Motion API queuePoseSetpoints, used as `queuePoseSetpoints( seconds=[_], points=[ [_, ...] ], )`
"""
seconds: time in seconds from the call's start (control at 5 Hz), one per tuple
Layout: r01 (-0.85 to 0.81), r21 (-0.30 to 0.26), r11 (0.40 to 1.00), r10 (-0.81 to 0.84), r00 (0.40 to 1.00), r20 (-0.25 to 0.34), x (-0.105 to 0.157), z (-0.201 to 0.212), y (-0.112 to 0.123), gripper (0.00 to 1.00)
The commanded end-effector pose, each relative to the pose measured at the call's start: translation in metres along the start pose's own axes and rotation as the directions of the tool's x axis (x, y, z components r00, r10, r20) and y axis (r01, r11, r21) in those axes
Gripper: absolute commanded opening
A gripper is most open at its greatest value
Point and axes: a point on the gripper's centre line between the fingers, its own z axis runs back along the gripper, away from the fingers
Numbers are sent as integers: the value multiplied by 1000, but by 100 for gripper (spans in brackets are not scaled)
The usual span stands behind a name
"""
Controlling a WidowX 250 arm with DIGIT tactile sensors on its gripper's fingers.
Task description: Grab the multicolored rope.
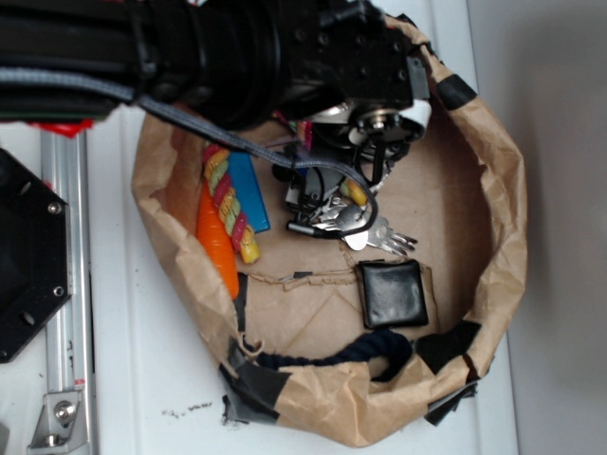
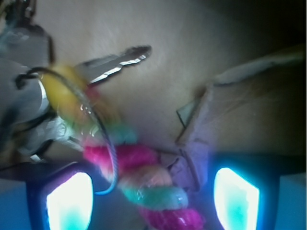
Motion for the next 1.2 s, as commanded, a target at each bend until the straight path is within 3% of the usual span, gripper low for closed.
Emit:
queuePoseSetpoints(
  seconds=[0.0, 0.2, 1.0],
  points=[
    [149, -59, 987, -145, 987, 72, -17, -10, 11, 100],
    [138, -52, 989, -136, 990, 48, -17, -13, 11, 0],
    [95, -19, 995, -93, 994, 58, -21, -10, 9, 0]
  ],
)
